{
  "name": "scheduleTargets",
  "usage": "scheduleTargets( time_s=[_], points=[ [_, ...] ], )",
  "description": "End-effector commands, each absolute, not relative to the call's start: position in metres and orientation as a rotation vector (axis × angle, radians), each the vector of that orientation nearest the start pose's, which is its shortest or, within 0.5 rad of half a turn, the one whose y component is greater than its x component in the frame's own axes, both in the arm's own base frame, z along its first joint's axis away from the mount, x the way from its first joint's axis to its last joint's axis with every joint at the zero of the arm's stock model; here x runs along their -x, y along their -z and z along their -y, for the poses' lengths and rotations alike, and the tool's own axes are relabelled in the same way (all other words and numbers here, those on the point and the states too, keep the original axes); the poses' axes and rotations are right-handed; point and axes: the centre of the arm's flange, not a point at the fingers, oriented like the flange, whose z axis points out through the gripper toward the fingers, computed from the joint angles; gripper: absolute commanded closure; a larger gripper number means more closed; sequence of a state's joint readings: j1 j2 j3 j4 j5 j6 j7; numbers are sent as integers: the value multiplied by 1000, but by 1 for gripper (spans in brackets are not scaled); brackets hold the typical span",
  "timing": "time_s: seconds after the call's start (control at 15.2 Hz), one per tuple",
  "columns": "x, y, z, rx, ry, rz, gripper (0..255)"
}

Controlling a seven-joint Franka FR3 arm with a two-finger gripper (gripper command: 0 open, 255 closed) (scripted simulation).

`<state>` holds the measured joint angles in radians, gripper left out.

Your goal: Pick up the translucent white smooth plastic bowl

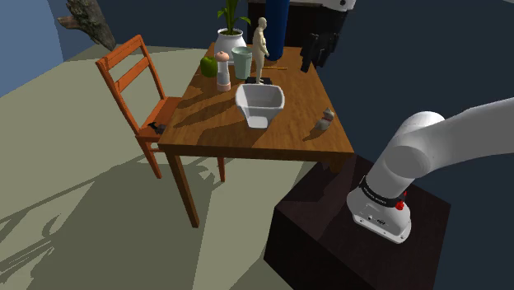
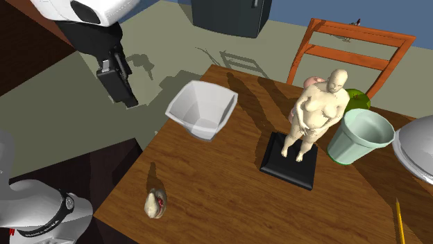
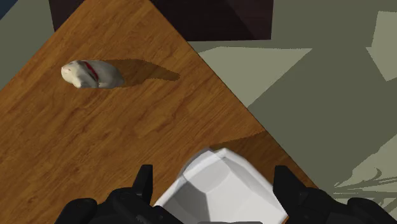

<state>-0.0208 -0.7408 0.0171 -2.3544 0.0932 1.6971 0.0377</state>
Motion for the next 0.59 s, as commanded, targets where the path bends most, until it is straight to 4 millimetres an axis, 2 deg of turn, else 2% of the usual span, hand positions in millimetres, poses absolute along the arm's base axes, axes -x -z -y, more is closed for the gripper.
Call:
scheduleTargets(
  time_s=[0.0, 0.53],
  points=[
    [-332, -589, -9, 3055, 126, -81, 0],
    [-403, -545, -97, 3214, 141, -53, 0]
  ],
)
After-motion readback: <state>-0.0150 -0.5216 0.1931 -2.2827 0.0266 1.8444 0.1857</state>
